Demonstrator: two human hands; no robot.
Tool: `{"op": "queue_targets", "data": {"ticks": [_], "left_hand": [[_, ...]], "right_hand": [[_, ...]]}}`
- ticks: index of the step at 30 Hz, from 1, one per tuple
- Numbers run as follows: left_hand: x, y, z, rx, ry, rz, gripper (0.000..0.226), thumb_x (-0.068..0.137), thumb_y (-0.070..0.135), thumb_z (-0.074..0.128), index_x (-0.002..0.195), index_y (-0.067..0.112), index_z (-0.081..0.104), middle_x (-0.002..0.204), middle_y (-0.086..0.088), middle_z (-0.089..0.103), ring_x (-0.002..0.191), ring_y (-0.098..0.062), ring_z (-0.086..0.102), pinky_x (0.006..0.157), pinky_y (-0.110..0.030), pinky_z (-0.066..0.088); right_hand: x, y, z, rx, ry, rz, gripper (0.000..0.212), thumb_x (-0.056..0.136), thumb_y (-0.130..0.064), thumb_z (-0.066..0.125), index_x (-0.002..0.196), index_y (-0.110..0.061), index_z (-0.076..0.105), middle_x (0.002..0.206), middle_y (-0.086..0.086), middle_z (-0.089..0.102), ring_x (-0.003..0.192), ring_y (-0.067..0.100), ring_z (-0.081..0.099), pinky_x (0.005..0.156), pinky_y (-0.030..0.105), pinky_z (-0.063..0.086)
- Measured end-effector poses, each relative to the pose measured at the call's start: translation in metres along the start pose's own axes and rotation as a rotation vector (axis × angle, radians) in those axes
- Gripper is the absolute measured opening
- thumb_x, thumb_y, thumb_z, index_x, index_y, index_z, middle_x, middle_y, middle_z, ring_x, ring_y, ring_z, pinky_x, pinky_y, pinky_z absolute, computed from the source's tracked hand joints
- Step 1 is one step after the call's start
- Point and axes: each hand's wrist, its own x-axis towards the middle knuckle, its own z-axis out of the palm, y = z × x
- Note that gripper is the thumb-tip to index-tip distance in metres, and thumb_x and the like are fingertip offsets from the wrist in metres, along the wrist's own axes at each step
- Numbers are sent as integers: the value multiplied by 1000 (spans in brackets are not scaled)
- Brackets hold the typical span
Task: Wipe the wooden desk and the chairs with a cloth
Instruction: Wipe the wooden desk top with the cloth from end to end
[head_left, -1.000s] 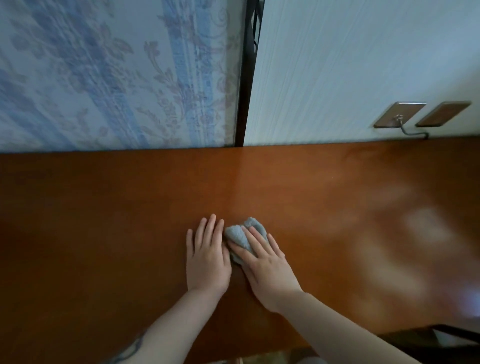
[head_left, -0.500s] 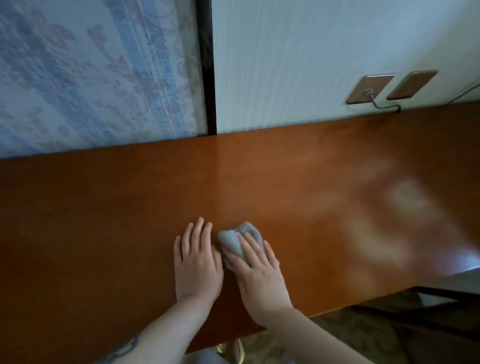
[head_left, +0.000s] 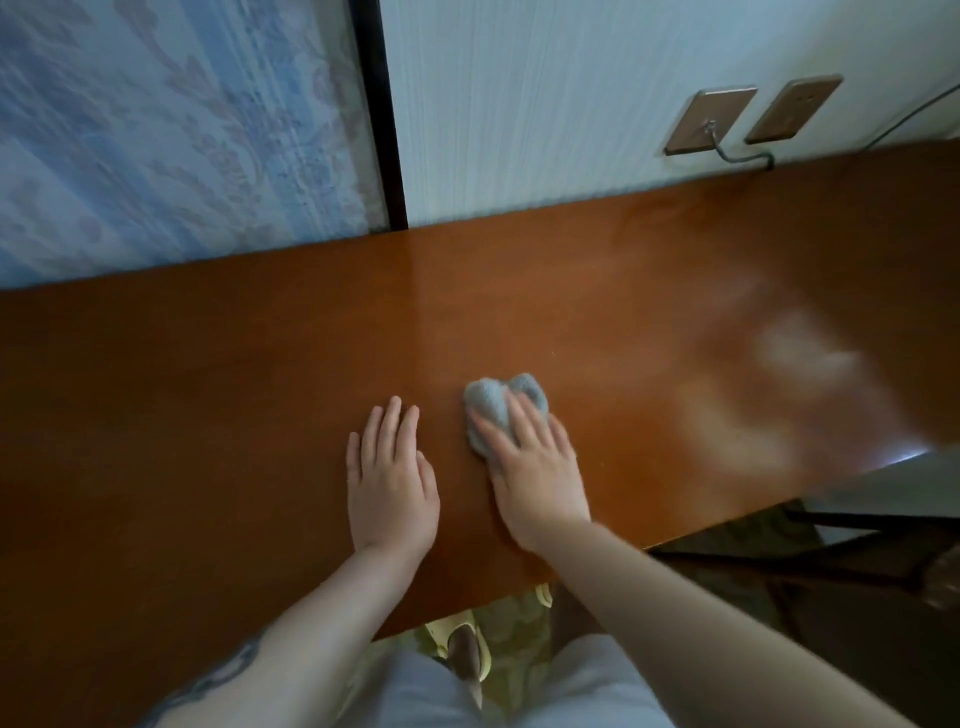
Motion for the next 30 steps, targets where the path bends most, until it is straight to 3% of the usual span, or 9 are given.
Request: {"op": "queue_targets", "data": {"ticks": [3, 6, 9, 12, 14, 18, 22, 28, 30], "left_hand": [[-12, 17, 6, 1, -32, 49, 50, 98, 21, 40, 148, 20, 36, 157, 0, 27, 147, -18, 16, 120, -40, 11], [-18, 31, 11, 11, -29, 54, 49, 101, 24, 31, 149, 22, 33, 158, 1, 26, 148, -17, 15, 120, -39, 10], [-15, 32, 12, 23, -21, 29, 50, 100, 28, 25, 150, 23, 33, 158, 2, 26, 148, -17, 14, 119, -38, 9], [-17, 33, 13, 26, -11, 27, 52, 97, 30, 26, 147, 21, 37, 155, 1, 32, 146, -18, 20, 118, -40, 13], [-17, 32, 15, 34, -3, 33, 50, 97, 26, 30, 146, 20, 39, 154, 0, 34, 145, -19, 23, 118, -42, 17], [-15, 31, 15, 32, -8, 31, 47, 97, 23, 35, 144, 20, 41, 153, -2, 36, 144, -21, 26, 117, -44, 22], [-14, 32, 13, 39, -37, 35, 49, 97, 26, 41, 146, 21, 38, 155, 0, 32, 146, -20, 21, 118, -43, 17], [-16, 33, 14, 36, -17, 21, 47, 99, 24, 39, 146, 21, 38, 155, -1, 33, 146, -20, 21, 118, -42, 15], [-15, 31, 15, 36, -21, 35, 48, 98, 22, 41, 145, 20, 39, 155, -2, 33, 146, -21, 21, 118, -43, 16]], "right_hand": [[-46, 16, 8, -36, -53, -199, 51, 102, -39, 31, 151, -42, 21, 161, -4, 18, 149, 15, 6, 122, 42, 8], [-58, 63, -6, -148, -113, -246, 51, 101, -46, 22, 151, -47, 13, 161, -6, 16, 148, 12, 2, 119, 39, 1], [-26, 83, -21, -104, -89, 1, 54, 96, -53, 3, 150, -50, 3, 163, -8, 3, 148, 9, -12, 120, 37, -9], [10, 49, -13, -5, 56, 269, 50, 103, -43, 22, 152, -42, 14, 163, -3, 6, 149, 15, -7, 121, 41, -5], [9, 16, 0, 44, 117, 299, 49, 104, -38, 27, 152, -39, 19, 163, -1, 9, 150, 18, -4, 121, 41, -5], [-51, 15, 14, -22, -10, -125, 48, 101, -40, 30, 150, -40, 26, 161, -3, 20, 149, 16, 6, 120, 41, 2], [-45, 75, -13, -147, -245, -416, 51, 101, -44, 22, 151, -48, 9, 163, -10, 1, 147, 9, -14, 118, 39, -13], [25, 34, -10, 10, 47, 154, 47, 104, -40, 30, 150, -42, 22, 163, -4, 7, 149, 14, -5, 120, 39, -8], [7, 5, 4, 54, 77, 171, 48, 103, -38, 33, 150, -39, 24, 163, -3, 10, 150, 16, -4, 121, 44, -4]]}}
